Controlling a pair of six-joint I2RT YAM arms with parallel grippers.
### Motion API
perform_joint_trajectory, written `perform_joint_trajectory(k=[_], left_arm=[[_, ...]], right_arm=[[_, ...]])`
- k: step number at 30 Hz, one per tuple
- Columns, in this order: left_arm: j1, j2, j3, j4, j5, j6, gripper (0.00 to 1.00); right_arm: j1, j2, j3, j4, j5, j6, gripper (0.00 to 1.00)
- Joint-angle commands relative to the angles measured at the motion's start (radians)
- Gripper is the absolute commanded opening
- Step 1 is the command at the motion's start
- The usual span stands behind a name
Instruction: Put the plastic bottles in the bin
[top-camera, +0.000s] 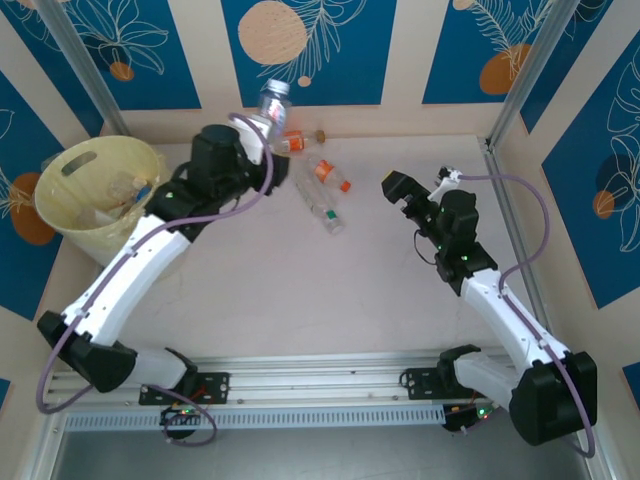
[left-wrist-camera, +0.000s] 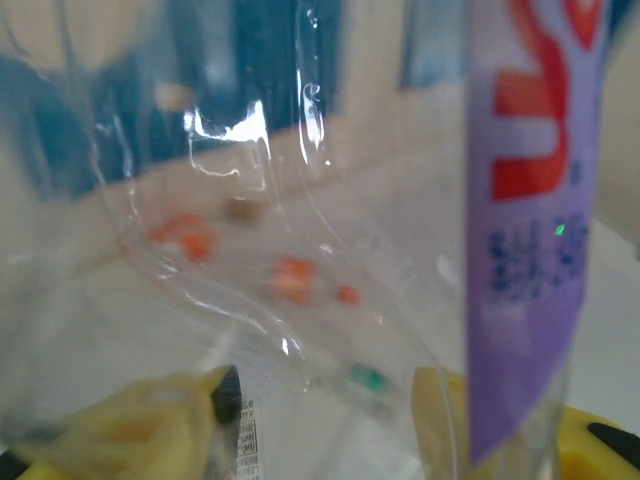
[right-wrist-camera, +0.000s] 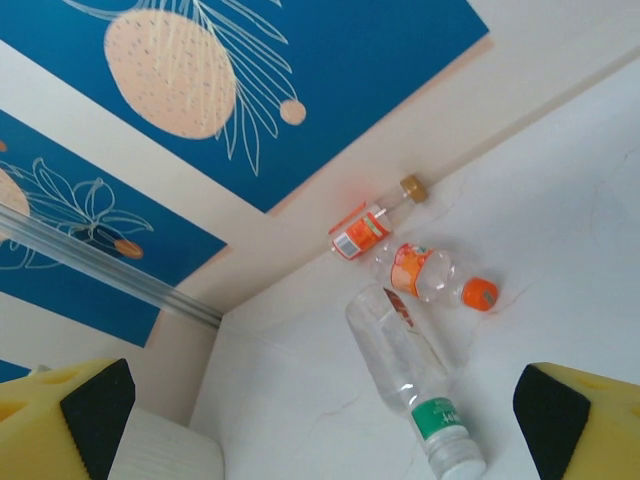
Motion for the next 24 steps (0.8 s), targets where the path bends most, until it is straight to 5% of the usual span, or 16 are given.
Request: perform_joint_trajectory(k=[1,7,12,21,24], left_arm=[[0.064,-0.029,0.049,-0.158,-0.365,0.031,0.31],[0.292,-0.109,-0.011,-0.152,-0.364,-0.071,0.28],[0.477,-0.156,-0.083,-0.145,-0.213,-0.169,0.28],[0.675,-0.085,-0.13,-0.112,-0.055,-0.31,0.34],[0.701,-0.058,-0.137,-0.089,-0.107,-0.352,0.35]], right_arm=[[-0.005,0.028,0.048,0.013,-0.047,-0.015,1.0],[-0.005,0.062,0.063,0.014,-0.089,-0.003,1.0],[-0.005,0.062,0.061,0.007,-0.088,-0.001,1.0],[-0.005,0.08,0.063,0.011,-0.105,0.01,0.99],[-0.005,0.082,0.061,0.011,-0.109,0.012,0.99]])
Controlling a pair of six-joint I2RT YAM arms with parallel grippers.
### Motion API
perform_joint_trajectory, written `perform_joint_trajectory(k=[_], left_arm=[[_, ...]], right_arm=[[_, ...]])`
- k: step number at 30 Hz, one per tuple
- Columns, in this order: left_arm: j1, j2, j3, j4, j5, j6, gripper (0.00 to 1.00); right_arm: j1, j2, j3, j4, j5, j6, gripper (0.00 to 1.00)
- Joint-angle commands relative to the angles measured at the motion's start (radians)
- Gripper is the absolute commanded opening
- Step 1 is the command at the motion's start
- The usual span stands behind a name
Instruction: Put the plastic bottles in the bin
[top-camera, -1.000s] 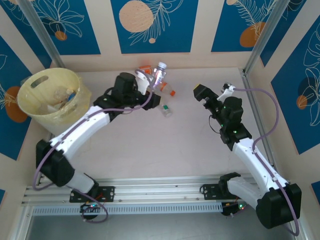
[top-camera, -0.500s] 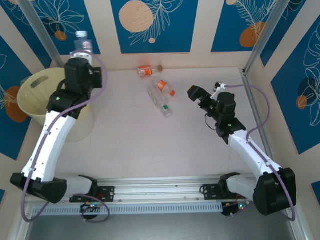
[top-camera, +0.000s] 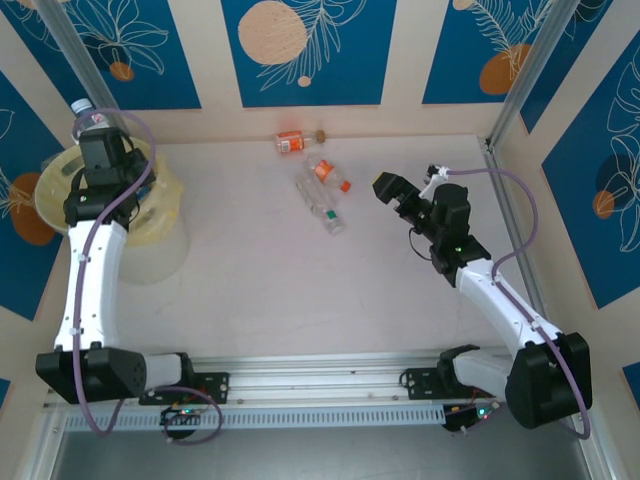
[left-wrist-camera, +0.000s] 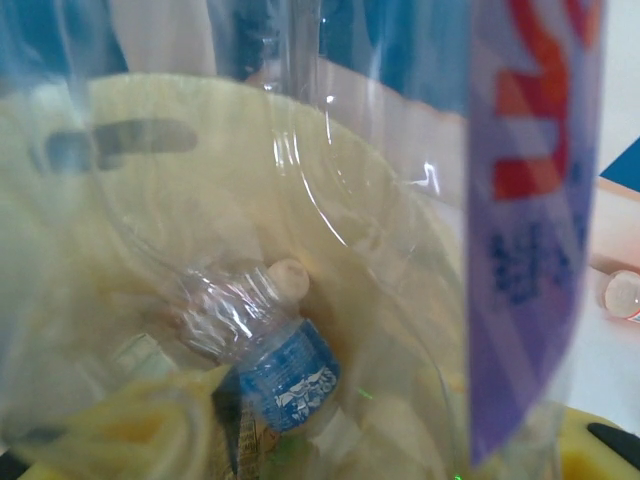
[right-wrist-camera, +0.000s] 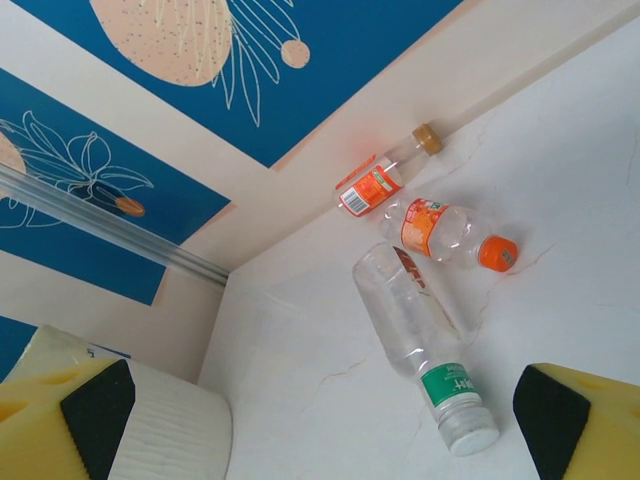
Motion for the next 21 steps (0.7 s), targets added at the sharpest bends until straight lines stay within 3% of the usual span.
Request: perform_joint_trajectory(k=[1,9,12,16,21], left_arm=[[0.04,0.03,-0.008,0.039,0.007,-0.101,0.35],[0.08,0.14,0.053,0.028,-0.004,-0.318,0.43],[0.08,0.222,0.142,-0.068,-0.07,-0.396,0.47],[0.08,0.315,0.271,-0.174,-0.093,-0.452,0.79],[0.079,0.299,0.262,-0.115,0.012,-0.451,1.0]], right_arm=[[-0.005,0.003,0.033,0.015,-0.021,0.007,0.99],[-0.004,0.003,0.026,0.024,-0.022,0.015,0.99],[-0.006,0.003,0.029,0.032,-0.032,0.018,1.0],[-0.006,-0.005,0.028,0.023,-0.036,0.014,1.0],[-0.008,-0.025,0.016,0.011,-0.021,0.007,1.0]])
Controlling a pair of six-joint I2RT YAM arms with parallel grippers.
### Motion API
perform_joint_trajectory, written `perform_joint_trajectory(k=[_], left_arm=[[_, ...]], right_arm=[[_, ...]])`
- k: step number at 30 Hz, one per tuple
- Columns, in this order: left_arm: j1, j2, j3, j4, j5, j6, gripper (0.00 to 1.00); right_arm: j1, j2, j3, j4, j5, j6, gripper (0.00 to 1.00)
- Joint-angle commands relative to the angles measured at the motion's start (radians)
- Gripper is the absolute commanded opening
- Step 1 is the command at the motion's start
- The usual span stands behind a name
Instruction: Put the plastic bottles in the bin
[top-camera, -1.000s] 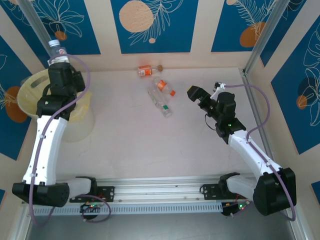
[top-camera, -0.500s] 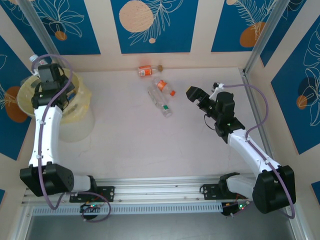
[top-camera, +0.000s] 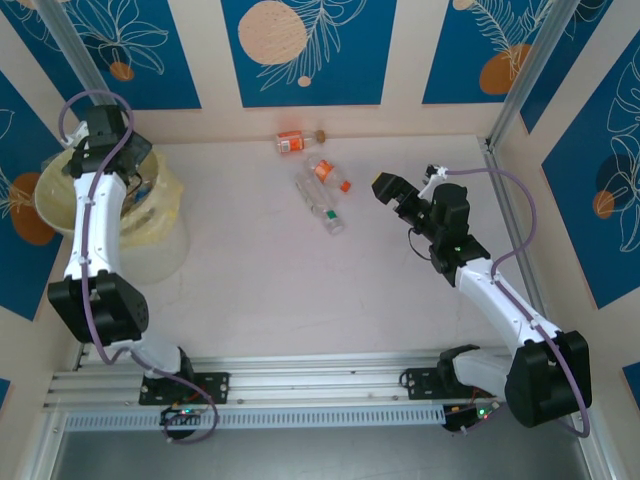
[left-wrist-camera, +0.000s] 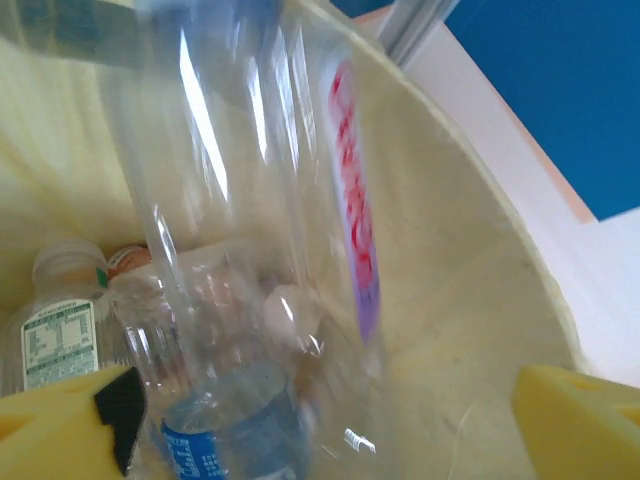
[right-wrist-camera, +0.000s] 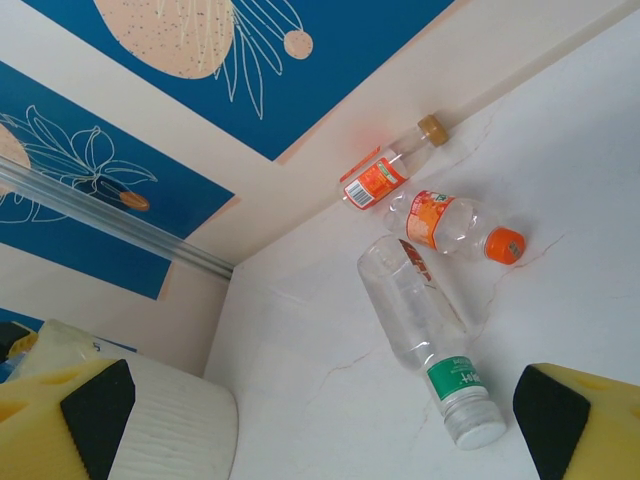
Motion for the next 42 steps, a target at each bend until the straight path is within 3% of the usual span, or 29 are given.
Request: perform_joint_trajectory(k=[1,8,13,19,21,25,31,37,42], left_arm=[[0.006,-0.04,0.009,0.004,0.045,-0.028,1.0],[0.002,-0.106,-0.028,0.06,0.115,0.016,1.0],[-0.032,-0.169,-0.081,0.153,0.214,0.075,1.0],[-0.14,-0.238,-0.11,0.232,0.292,0.193,1.0],[-0.157,-0.266,-0.149,0.29,0.376,0.21,1.0],[-0.172,-0.309,-0.269,0.483,0.693,0.199,1.0],[-0.265,-0.298,-0.328,0.501,0.891,0.289,1.0],[-0.393,-0.265,-0.317,0.39,0.869,0.437,1.0],[-0.473,-0.21,-0.381,0.468,0.816,0.396,1.0]], right_arm=[[-0.007,-0.031,0.012,0.009,-0.002,-0.001,1.0],[-0.01,-0.012,0.008,0.02,-0.001,-0.029,1.0],[-0.007,0.083,0.027,0.022,-0.067,-0.166,1.0],[0.046,0.308,0.231,-0.233,-0.11,-0.427,0.95],[0.079,0.394,0.315,-0.318,-0.094,-0.484,0.91],[0.145,0.571,0.462,-0.429,-0.02,-0.559,0.84],[0.219,0.801,0.665,-0.585,0.101,-0.623,0.82],[0.241,0.94,0.778,-0.661,0.165,-0.612,0.75],[0.261,1.011,0.819,-0.691,0.224,-0.632,0.7]])
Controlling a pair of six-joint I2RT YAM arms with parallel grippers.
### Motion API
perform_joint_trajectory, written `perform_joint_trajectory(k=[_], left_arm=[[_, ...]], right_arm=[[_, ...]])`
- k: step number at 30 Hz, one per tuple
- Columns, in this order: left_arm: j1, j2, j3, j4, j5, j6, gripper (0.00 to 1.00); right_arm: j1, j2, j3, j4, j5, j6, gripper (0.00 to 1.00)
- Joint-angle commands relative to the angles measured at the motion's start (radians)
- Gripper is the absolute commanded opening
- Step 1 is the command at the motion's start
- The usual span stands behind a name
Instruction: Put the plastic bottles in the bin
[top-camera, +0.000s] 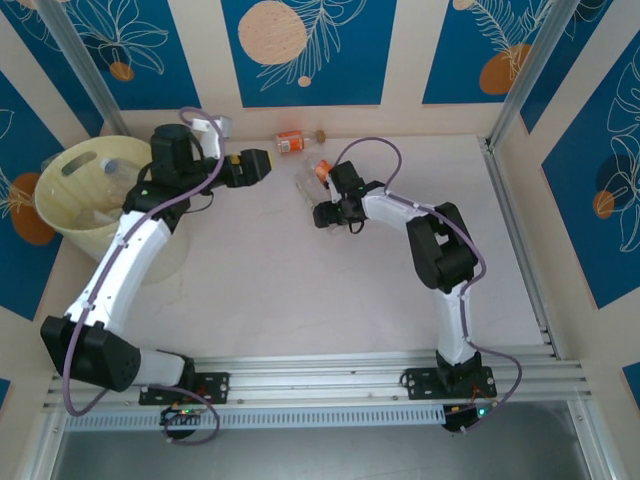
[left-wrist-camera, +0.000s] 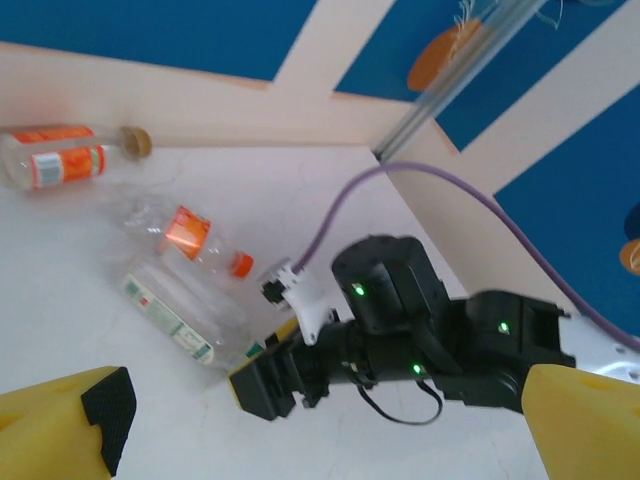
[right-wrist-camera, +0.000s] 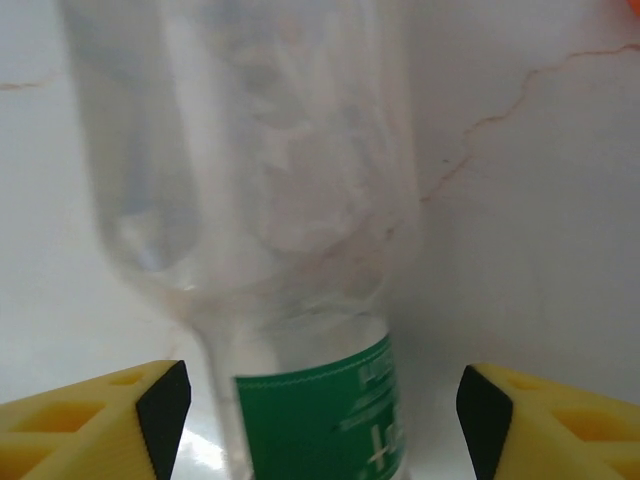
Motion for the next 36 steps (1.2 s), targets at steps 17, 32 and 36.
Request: perform_joint_trajectory(k=[17,32,36], left_arm=[[-0.148,0.493,0.22,-0.054,-0.285,-0.105,1.0],[-0.146,0.508,0.086,0.382,0.143,-0.185,1.0],[-0.145,0.497,0.069,0.35,0.085,-0.173,1.0]], right_arm=[[0.039,-0.243,-0.292,0.241,0.139,-0.015,0.3],[0.029,-0.493,-0.456,0.408,-0.164,0.041,0.29],[0.03,-0.514,-0.458,0.439,-0.242,0.036,0.29]])
